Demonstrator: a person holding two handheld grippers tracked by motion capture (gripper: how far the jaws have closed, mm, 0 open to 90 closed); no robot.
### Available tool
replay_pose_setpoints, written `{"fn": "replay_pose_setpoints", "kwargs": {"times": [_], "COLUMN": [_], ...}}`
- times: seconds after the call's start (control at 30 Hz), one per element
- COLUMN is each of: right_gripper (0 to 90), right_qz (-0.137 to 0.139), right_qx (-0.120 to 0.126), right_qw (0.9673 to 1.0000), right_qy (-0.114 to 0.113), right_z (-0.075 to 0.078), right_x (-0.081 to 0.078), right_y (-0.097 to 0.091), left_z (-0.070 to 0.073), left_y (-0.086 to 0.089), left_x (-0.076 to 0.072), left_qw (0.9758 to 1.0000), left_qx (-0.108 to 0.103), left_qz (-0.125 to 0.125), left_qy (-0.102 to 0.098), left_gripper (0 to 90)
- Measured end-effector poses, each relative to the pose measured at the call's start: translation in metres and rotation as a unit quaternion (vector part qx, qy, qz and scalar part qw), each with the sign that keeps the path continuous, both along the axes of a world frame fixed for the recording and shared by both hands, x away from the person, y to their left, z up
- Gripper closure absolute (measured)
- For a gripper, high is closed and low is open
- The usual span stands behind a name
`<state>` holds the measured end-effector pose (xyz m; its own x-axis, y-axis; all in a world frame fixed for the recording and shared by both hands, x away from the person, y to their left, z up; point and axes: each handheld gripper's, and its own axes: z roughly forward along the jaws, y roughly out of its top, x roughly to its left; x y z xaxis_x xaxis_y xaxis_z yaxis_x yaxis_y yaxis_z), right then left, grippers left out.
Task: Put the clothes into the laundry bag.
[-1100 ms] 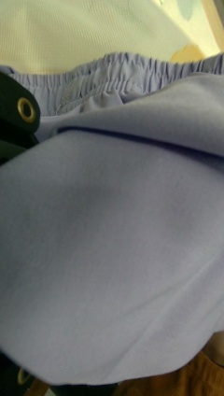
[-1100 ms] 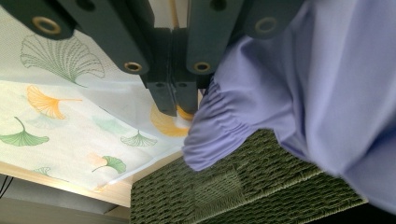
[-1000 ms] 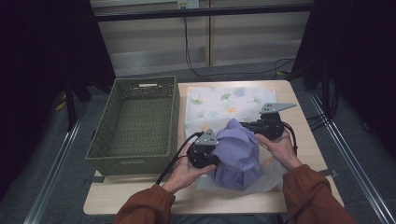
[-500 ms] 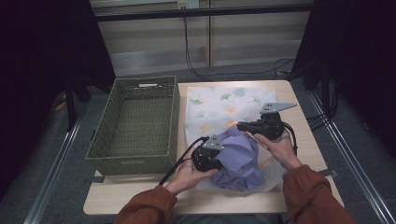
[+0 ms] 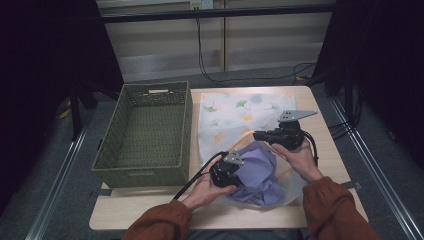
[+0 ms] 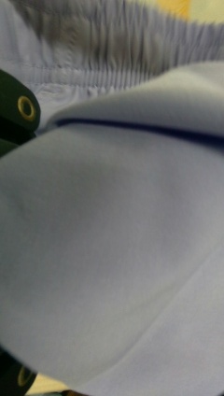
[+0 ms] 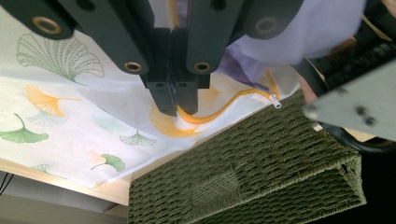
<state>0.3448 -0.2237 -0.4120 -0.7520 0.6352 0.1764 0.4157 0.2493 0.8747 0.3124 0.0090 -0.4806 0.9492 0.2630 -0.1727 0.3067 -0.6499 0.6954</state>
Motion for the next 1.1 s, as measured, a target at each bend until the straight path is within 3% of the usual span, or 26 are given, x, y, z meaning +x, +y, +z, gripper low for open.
{"fn": "replay_pose_setpoints", "kwargs": {"times": [0.03, 0.1, 0.13, 0.2, 0.23, 0.27, 0.4, 0.43, 0.53, 0.57, 0.63, 0.67, 0.73, 0.8, 0.87, 0.93, 1.0, 1.1], "right_gripper": [90.0, 90.0, 90.0, 90.0, 90.0, 90.0, 90.0, 90.0, 90.0, 90.0, 90.0, 90.0, 90.0, 90.0, 90.0, 90.0, 90.0, 90.0], "right_qz": [0.001, 0.002, 0.002, 0.003, 0.002, 0.002, 0.005, 0.004, 0.007, 0.007, 0.007, 0.007, 0.008, 0.008, 0.009, 0.009, 0.009, 0.009], "right_qx": [0.0, 0.001, 0.0, -0.001, -0.001, -0.001, -0.006, -0.006, -0.008, -0.009, -0.009, -0.008, -0.009, -0.01, -0.011, -0.011, -0.011, -0.013], "right_qw": [1.0, 1.0, 1.0, 1.0, 1.0, 1.0, 1.0, 1.0, 0.9999, 0.9999, 0.9999, 0.9999, 0.9999, 0.9999, 0.9999, 0.9999, 0.9999, 0.9998], "right_qy": [0.001, 0.0, -0.001, 0.0, 0.001, 0.001, 0.002, 0.003, 0.003, 0.004, 0.005, 0.005, 0.004, 0.005, 0.006, 0.006, 0.007, 0.009], "right_z": [0.0, 0.001, 0.001, 0.001, 0.001, 0.001, 0.0, 0.0, 0.0, 0.0, 0.0, 0.0, 0.0, 0.0, 0.0, -0.001, -0.002, -0.003], "right_x": [0.0, -0.001, -0.001, -0.001, -0.001, -0.001, -0.002, -0.003, -0.004, -0.004, -0.005, -0.005, -0.005, -0.006, -0.006, -0.006, -0.006, -0.005], "right_y": [0.0, 0.0, -0.001, -0.001, -0.002, -0.002, -0.001, -0.001, 0.0, 0.0, 0.0, -0.001, -0.001, -0.001, -0.002, -0.002, -0.002, -0.002], "left_z": [-0.001, -0.005, -0.005, -0.007, -0.008, -0.007, -0.005, -0.001, 0.006, 0.006, 0.006, 0.006, -0.001, -0.006, -0.007, -0.005, -0.001, 0.005], "left_y": [0.0, -0.001, -0.001, -0.002, -0.001, -0.001, 0.001, 0.003, 0.006, 0.007, 0.009, 0.01, 0.009, 0.008, 0.008, 0.009, 0.011, 0.015], "left_x": [0.002, 0.003, 0.005, 0.004, 0.006, 0.005, 0.007, 0.008, 0.01, 0.01, 0.013, 0.014, 0.016, 0.017, 0.015, 0.014, 0.012, 0.011], "left_qw": [0.9999, 1.0, 1.0, 0.9998, 0.9998, 0.9998, 0.9994, 0.9995, 0.999, 0.9981, 0.9976, 0.9979, 0.998, 0.9979, 0.9975, 0.9971, 0.997, 0.9964], "left_qx": [0.01, -0.004, 0.003, -0.004, -0.005, 0.006, -0.015, -0.007, -0.024, -0.037, -0.037, -0.019, -0.009, -0.001, -0.02, -0.023, -0.016, -0.027], "left_qz": [-0.006, 0.001, -0.003, 0.015, 0.01, 0.019, 0.03, 0.03, 0.039, 0.05, 0.058, 0.062, 0.062, 0.064, 0.068, 0.073, 0.075, 0.08], "left_qy": [-0.007, 0.008, 0.007, 0.013, 0.015, 0.007, 0.009, 0.003, -0.002, 0.004, 0.008, -0.001, 0.003, 0.011, 0.004, 0.004, -0.011, -0.013], "left_gripper": [80.1, 79.8, 79.5, 78.7, 78.3, 78.0, 77.8, 78.8, 80.1, 80.1, 80.0, 79.4, 77.7, 71.0, 64.9, 53.5, 47.4, 37.5]}}
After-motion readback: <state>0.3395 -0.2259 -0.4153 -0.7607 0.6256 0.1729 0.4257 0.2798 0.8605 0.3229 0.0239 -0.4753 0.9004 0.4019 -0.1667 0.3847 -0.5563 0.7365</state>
